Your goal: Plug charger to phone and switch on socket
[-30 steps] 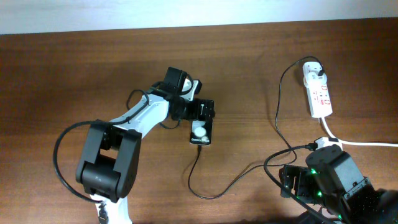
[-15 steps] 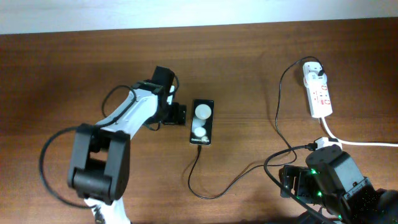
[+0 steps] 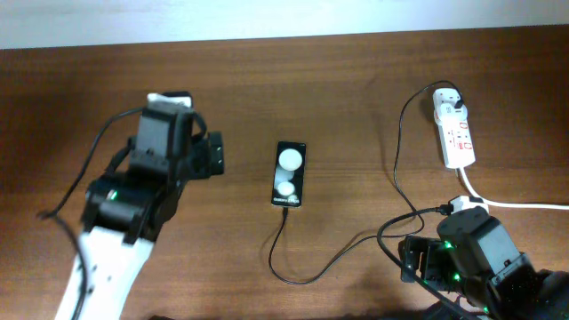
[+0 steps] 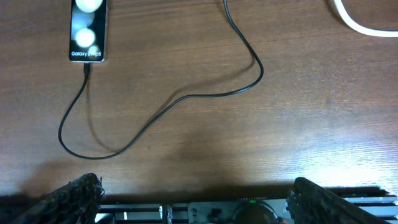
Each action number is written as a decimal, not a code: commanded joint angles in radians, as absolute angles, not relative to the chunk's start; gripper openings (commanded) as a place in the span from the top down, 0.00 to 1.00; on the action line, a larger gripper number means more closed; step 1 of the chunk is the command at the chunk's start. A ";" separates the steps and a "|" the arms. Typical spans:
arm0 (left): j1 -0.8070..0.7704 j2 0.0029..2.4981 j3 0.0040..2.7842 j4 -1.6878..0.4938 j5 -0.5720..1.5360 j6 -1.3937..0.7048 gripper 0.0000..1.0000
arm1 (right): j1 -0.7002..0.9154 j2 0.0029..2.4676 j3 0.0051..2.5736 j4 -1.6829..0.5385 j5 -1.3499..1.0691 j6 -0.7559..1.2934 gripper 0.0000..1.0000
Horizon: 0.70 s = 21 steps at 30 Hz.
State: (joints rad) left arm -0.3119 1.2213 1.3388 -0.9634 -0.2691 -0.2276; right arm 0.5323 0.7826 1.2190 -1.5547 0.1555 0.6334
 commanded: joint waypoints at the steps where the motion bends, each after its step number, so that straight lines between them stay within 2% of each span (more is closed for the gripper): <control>1: -0.309 1.079 1.340 -1.035 -0.421 -0.233 0.01 | 0.528 0.780 1.214 -1.555 0.157 0.645 0.01; 9: -0.309 0.966 1.340 -1.206 -0.452 -0.234 0.01 | 0.528 0.781 1.214 -1.555 0.157 0.645 0.01; 21: -0.309 0.785 1.340 -1.214 -0.450 -0.234 0.01 | 0.528 0.780 1.214 -1.555 0.157 0.645 0.01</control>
